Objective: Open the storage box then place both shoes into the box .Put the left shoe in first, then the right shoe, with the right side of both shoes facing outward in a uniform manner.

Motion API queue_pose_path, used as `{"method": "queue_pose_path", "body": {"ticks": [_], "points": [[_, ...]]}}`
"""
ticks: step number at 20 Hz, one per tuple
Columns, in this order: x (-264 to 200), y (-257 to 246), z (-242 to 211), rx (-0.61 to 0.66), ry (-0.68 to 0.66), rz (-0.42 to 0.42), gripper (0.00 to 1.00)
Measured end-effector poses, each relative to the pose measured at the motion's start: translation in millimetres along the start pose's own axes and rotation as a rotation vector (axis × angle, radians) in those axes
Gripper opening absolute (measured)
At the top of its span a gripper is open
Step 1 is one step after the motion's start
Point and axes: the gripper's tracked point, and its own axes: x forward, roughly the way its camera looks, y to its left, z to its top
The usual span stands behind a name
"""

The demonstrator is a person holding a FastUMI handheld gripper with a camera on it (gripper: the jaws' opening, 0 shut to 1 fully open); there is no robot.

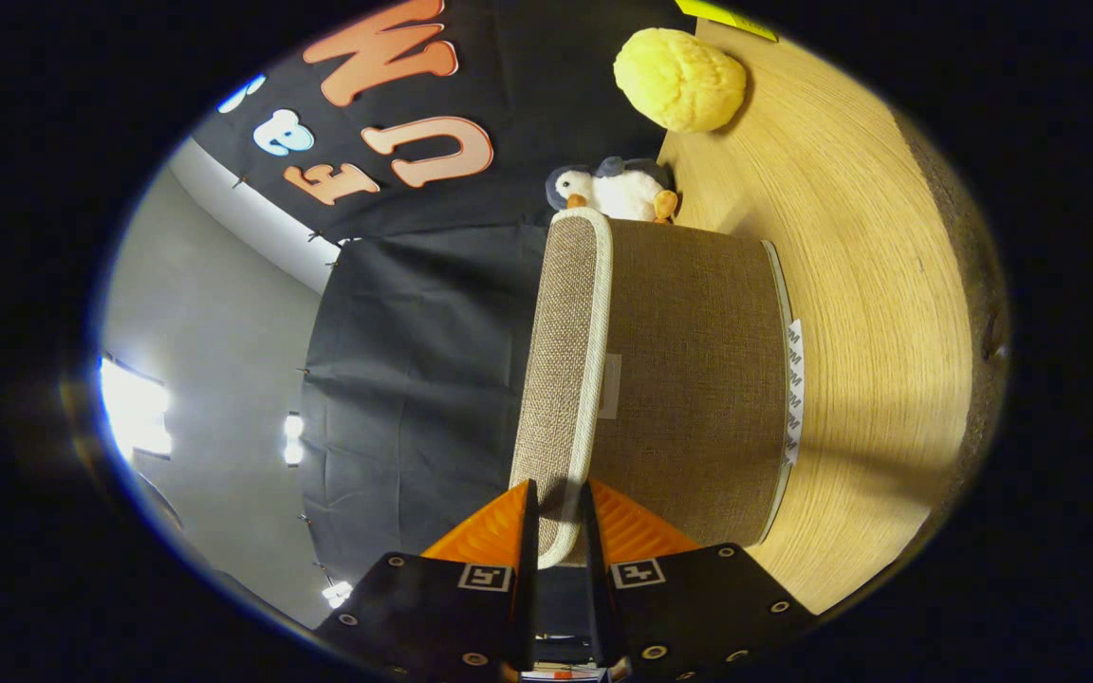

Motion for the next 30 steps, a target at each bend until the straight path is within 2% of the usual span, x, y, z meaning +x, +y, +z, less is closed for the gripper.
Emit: {"method": "queue_pose_path", "body": {"ticks": [1,4,5,6,7,8,10,13,15,16,17,23,26,30], "points": [[1,-6,1,0.001,-0.015,-0.020,0.24],[2,5,-2,-0.007,-0.019,0.015,0.24],[-2,12,-3,0.010,-0.025,0.050,0.24],[-6,35,1,0.057,-0.045,0.145,0.24],[-9,44,7,0.053,-0.071,0.163,0.24],[-6,37,7,0.010,-0.082,0.129,0.23],[3,43,-4,0.036,-0.051,0.132,0.24],[19,63,-18,-0.014,-0.019,0.134,0.23],[35,76,-13,-0.088,-0.043,0.075,0.23],[40,84,-10,-0.116,-0.049,0.072,0.09],[41,95,-9,-0.129,-0.050,0.073,0.07],[79,151,-13,-0.292,-0.007,0.009,0.11],[117,176,-21,-0.360,0.022,-0.012,0.13],[180,183,-40,-0.436,0.080,-0.105,0.13]]}}
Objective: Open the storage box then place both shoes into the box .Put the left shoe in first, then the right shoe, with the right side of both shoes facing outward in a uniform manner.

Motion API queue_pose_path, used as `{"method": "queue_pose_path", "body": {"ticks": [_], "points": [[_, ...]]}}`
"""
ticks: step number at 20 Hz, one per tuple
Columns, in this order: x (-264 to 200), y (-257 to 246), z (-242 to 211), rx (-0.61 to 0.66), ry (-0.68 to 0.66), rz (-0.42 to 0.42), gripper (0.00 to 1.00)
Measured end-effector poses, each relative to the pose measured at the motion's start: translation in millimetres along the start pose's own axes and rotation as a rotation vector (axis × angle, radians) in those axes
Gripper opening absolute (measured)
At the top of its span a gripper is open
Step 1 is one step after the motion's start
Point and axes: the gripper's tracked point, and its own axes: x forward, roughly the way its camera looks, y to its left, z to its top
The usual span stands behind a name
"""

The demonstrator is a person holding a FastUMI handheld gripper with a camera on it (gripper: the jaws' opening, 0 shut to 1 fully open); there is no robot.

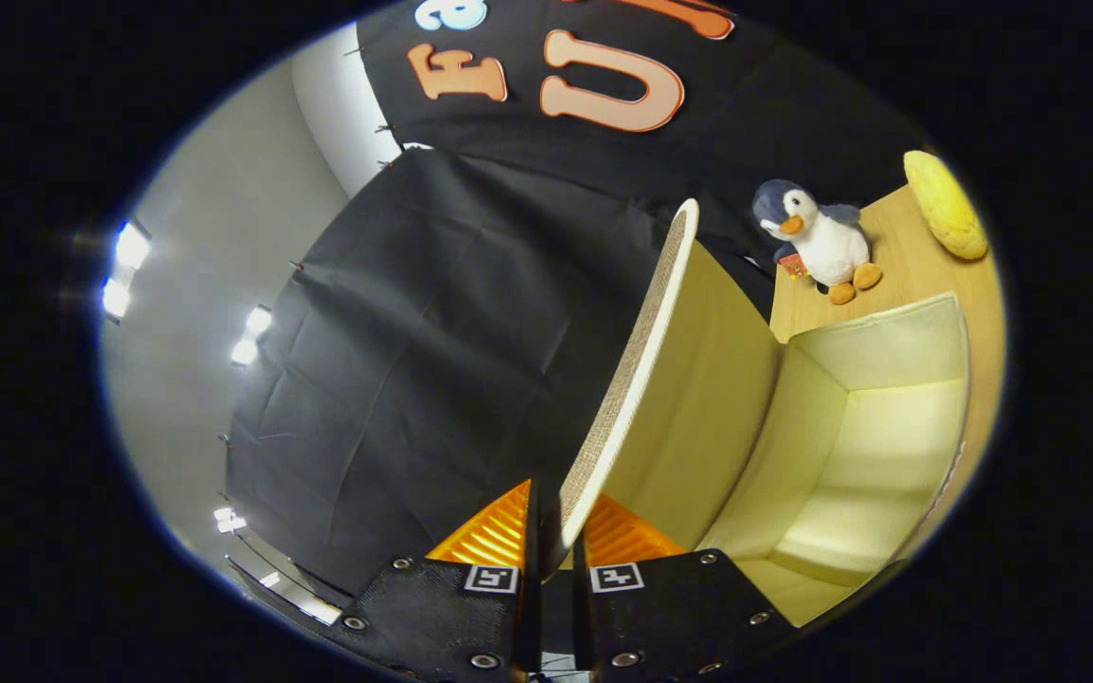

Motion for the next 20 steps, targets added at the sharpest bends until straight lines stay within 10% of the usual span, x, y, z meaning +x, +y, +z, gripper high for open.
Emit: {"method": "queue_pose_path", "body": {"ticks": [8,12,20], "points": [[83,-2,-32,-0.006,0.087,-0.140,0.35],[76,-17,-45,-0.052,0.143,-0.226,0.72],[-20,-58,-22,-0.174,0.073,-0.395,0.89]]}}
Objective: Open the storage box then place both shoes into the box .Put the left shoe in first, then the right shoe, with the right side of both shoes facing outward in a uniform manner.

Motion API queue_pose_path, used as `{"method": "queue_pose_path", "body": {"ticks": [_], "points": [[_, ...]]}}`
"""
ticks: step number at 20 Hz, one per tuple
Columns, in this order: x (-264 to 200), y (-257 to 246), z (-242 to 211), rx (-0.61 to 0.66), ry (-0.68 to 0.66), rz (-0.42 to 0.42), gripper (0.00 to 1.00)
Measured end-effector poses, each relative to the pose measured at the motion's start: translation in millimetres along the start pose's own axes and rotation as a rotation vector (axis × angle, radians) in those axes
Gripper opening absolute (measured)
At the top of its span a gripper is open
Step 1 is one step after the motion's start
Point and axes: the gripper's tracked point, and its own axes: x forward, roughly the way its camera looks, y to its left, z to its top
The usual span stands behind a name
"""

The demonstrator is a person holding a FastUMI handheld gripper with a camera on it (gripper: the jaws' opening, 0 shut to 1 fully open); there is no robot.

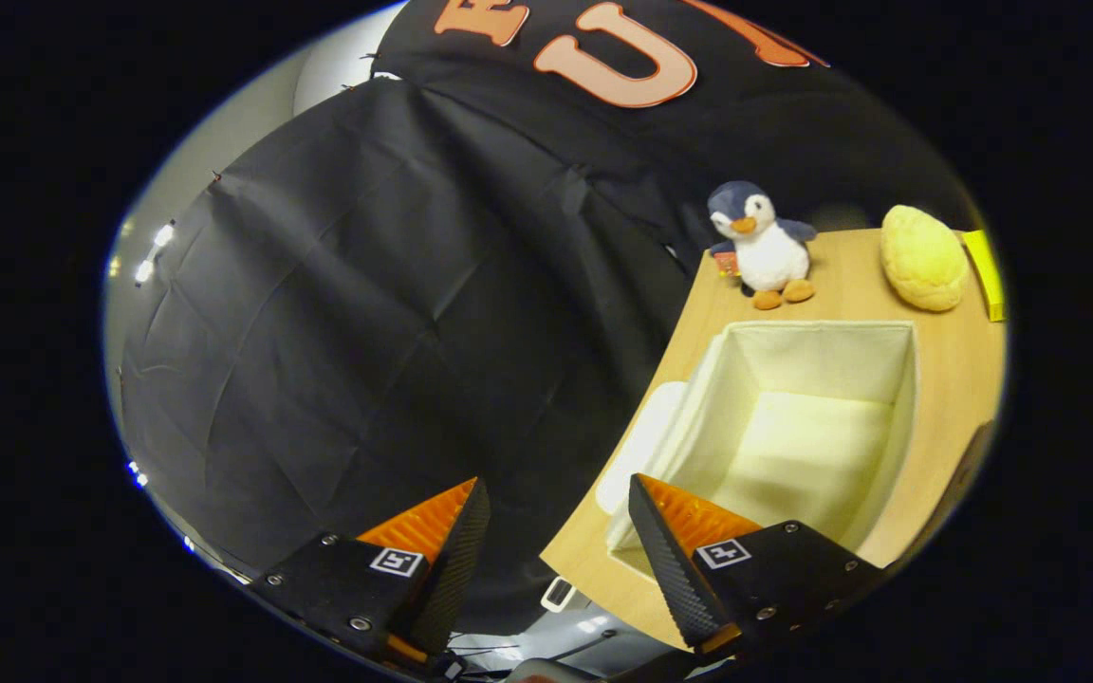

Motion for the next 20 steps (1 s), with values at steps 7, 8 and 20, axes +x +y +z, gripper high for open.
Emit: {"method": "queue_pose_path", "body": {"ticks": [7,8,20], "points": [[-99,-103,0,-0.140,-0.109,-0.288,0.97],[-111,-121,-4,-0.162,-0.110,-0.338,0.97],[-198,-311,-88,-0.066,0.019,-0.765,0.98]]}}
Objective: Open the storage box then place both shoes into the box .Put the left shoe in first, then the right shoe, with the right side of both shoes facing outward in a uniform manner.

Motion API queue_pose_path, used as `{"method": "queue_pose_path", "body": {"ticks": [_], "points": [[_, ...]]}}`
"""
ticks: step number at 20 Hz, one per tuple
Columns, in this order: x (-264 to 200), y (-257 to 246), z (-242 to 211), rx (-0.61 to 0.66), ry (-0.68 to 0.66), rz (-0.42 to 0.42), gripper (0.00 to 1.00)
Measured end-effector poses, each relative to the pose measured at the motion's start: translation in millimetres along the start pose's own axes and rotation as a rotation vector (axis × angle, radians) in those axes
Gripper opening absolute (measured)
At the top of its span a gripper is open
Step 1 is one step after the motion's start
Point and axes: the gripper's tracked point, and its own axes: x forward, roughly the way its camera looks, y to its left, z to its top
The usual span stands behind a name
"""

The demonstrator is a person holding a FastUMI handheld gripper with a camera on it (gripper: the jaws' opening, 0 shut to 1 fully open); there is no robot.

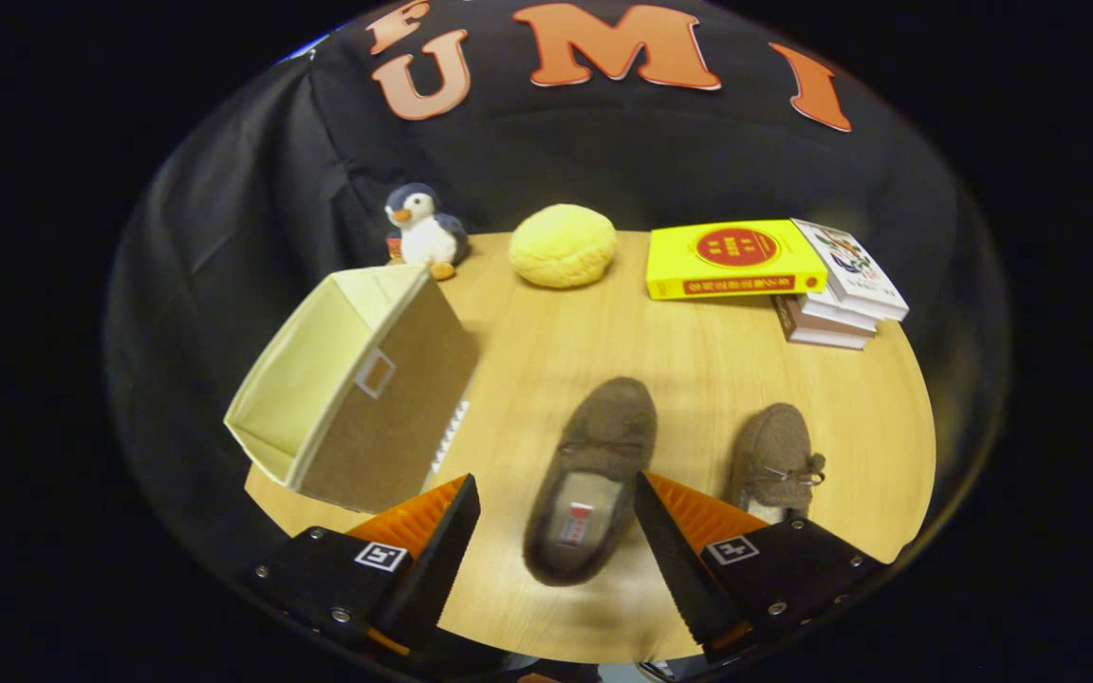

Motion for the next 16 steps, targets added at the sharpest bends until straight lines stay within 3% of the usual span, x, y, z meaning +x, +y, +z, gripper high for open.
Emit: {"method": "queue_pose_path", "body": {"ticks": [5,9,13,16], "points": [[39,-31,-32,0.057,0.097,-0.056,0.95],[67,-45,-41,0.084,0.130,-0.093,0.86],[91,-56,-37,0.119,0.122,-0.124,0.72],[105,-57,-35,0.145,0.115,-0.129,0.55]]}}
